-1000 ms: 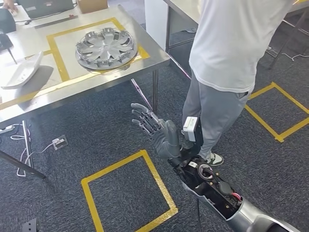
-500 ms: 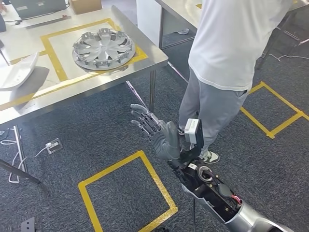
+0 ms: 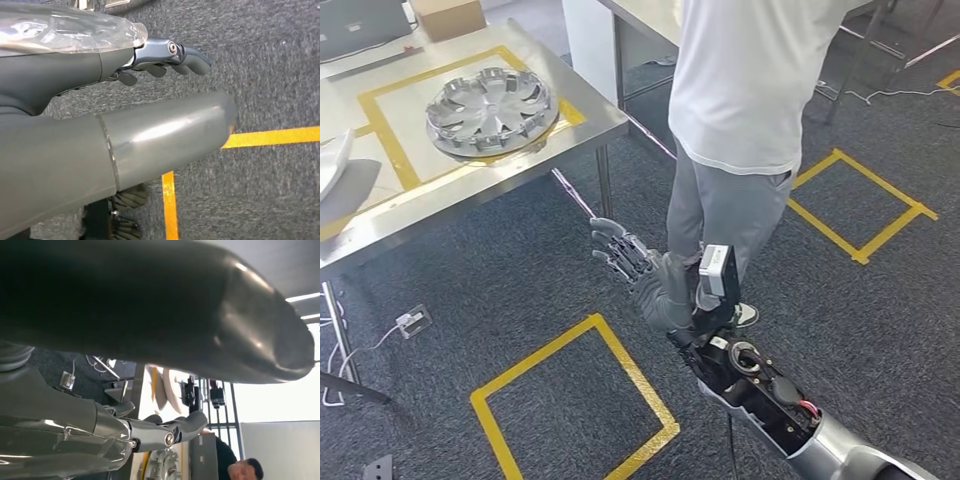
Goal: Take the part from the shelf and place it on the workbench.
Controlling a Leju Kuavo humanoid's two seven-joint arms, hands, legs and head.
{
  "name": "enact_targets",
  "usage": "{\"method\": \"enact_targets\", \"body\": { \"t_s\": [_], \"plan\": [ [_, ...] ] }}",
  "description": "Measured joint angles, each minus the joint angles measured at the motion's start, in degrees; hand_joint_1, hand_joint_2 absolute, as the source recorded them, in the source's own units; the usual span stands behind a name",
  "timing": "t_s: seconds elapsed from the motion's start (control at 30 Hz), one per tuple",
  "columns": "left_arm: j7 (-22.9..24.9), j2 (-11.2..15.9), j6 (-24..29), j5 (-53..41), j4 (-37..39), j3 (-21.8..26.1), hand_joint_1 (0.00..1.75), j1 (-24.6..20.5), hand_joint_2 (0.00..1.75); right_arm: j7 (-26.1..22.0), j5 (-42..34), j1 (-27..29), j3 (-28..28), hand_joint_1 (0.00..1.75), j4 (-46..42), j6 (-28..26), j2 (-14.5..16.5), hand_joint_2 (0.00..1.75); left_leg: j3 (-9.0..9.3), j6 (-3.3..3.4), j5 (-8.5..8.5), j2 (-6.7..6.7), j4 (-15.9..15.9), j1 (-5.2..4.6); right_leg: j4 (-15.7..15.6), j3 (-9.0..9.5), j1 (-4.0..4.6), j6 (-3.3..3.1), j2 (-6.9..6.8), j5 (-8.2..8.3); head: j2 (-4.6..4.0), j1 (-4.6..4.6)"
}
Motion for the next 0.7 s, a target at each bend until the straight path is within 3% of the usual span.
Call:
{"method": "enact_targets", "body": {
  "t_s": [0.03, 0.07, 0.13, 0.2, 0.33, 0.4, 0.47, 0.5, 0.53, 0.57, 0.63, 0.7],
  "plan": [
    [0.0, 0.0, 0.0, 0.0, 0.0, 0.0, 0.00, 0.1, 0.00, 0.0, 0.0, 0.0, 0.0, 0.00, 0.1, 0.0, 0.0, 0.00, 0.34, -0.08, 0.99, -0.02, -0.7, 0.13, 0.0, 0.00, -0.02, 0.05, 0.34, 0.03, 0.00, -0.01],
    [0.0, 0.0, 0.0, 0.0, 0.0, 0.0, 0.00, 0.1, 0.00, 0.0, 0.0, 0.1, 0.0, 0.00, 0.1, 0.0, 0.0, 0.00, 1.82, -0.10, 2.85, -0.10, -3.7, 0.27, 0.0, 0.05, -0.05, 0.14, 0.67, 0.04, 0.01, -0.01],
    [0.0, 0.0, 0.0, 0.0, 0.0, 0.0, 0.00, -0.1, 0.00, 0.0, 0.0, 0.0, 0.0, 0.00, 0.1, 0.0, 0.0, 0.00, 6.02, -0.08, 6.50, -0.98, -12.1, 0.55, 0.3, -0.04, 0.02, 0.53, 1.33, -0.05, 0.01, -0.11],
    [0.0, 0.0, 0.0, 0.0, 0.0, 0.0, 0.00, -0.2, 0.00, 0.0, 0.0, -0.2, 0.0, 0.00, 0.1, 0.1, 0.0, 0.00, 8.09, 0.27, 7.58, -1.79, -16.5, 0.61, 0.6, -0.40, 0.15, 1.13, 1.86, -0.15, 0.01, -0.09],
    [0.0, -0.1, 0.0, 0.0, 0.0, 0.0, 0.00, -0.4, 0.00, 0.1, 0.0, -0.3, 0.0, 0.00, 0.2, 0.1, 0.0, 0.00, 8.27, 1.67, 7.62, -1.15, -17.1, 0.49, 1.7, -1.16, -0.12, 2.40, 2.03, -0.94, 0.01, 0.21],
    [0.0, -0.1, 0.0, -0.1, 0.0, 0.0, 0.00, -0.4, 0.00, 0.0, 0.0, -0.5, 0.0, 0.00, 0.3, 0.1, 0.0, 0.00, 8.37, 2.25, 7.71, -0.54, -17.3, 0.58, 7.2, -3.65, -0.21, 2.90, 0.82, -4.15, 0.01, 0.72],
    [0.0, -0.1, 0.0, -0.1, 0.0, 0.0, 0.00, -0.4, 0.00, 0.0, 0.0, -0.6, 0.0, 0.00, 0.4, 0.1, 0.0, 0.00, 8.39, 2.55, 7.62, 0.04, -17.3, 0.43, 15.3, -7.28, -0.30, 3.23, -0.04, -7.69, 0.01, 1.12],
    [0.0, -0.1, 0.0, -0.2, 0.0, 0.0, 0.00, -0.3, 0.00, 0.1, 0.0, -0.6, 0.0, 0.00, 0.4, 0.1, 0.0, 0.00, 8.41, 2.58, 7.57, 0.33, -17.3, 0.38, 17.6, -8.35, -0.33, 3.31, -0.19, -8.18, 0.01, 1.14],
    [0.0, -0.1, 0.0, -0.2, 0.0, 0.0, 0.00, -0.3, 0.00, 0.1, 0.0, -0.6, 0.0, 0.00, 0.5, 0.1, 0.0, 0.00, 8.47, 2.59, 7.50, 0.57, -17.3, 0.35, 17.8, -8.45, -0.34, 3.30, -0.29, -7.55, 0.01, 1.15],
    [0.0, -0.1, 0.0, -0.2, 0.0, 0.0, 0.00, -0.4, 0.00, 0.1, 0.0, -0.6, 0.0, 0.00, 0.6, 0.1, 0.0, 0.00, 8.59, 2.53, 7.41, 0.78, -17.3, 0.34, 15.6, -7.37, -0.33, 3.20, -0.43, -5.87, 0.01, 1.17],
    [0.0, -0.1, 0.0, -0.2, 0.0, 0.0, 0.00, -0.4, 0.00, 0.1, 0.0, -0.7, 0.0, 0.00, 0.7, 0.1, 0.0, 0.00, 9.01, 2.25, 7.18, 1.12, -17.3, 0.26, 7.4, -3.34, -0.17, 2.75, -1.24, -1.98, 0.01, 1.24],
    [-0.1, -0.2, 0.0, -0.3, 0.0, 0.0, 0.00, -0.5, 0.00, 0.1, 0.0, -0.9, 0.0, 0.00, 0.8, 0.1, 0.0, 0.00, 9.17, 1.79, 7.05, 1.49, -17.2, 0.05, 1.8, -0.55, 0.21, 2.14, -1.95, -0.71, 0.01, 1.24]
  ]
}}
